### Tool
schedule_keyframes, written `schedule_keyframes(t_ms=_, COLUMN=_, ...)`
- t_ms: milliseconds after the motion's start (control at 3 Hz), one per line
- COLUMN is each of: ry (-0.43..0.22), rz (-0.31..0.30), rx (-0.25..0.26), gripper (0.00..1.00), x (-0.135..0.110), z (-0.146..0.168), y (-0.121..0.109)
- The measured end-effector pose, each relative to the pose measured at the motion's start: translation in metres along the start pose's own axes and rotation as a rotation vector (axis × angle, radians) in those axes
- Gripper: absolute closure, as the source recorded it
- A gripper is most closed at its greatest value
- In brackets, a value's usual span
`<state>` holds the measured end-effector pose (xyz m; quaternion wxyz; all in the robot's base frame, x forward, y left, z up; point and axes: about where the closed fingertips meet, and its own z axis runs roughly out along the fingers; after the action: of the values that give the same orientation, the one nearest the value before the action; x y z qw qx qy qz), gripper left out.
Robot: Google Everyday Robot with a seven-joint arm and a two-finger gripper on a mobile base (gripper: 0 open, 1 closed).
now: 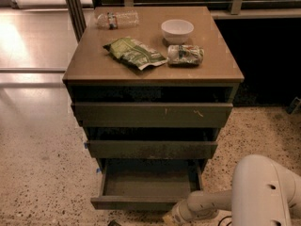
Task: Close bottom drawer
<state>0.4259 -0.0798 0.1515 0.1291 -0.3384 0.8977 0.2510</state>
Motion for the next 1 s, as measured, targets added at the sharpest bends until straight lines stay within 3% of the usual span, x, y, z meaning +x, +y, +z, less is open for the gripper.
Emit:
schedule_keyframes(t_ms=333, ry=-0.025, rz=-0.009, rx=0.044, gripper=1.0, x=-0.007, z=-0.002, y=-0.004)
schedule_keyframes(t_ms=667, ry=-0.102, rz=-0.043, rx=0.144, gripper=1.0, x=-0.033, z=-0.014, y=-0.018)
schedule_keyframes(t_ms=1000, ry=-0.137, rz=-0.054, rx=0.189, gripper=1.0, x=-0.044, z=-0.021, y=-0.024)
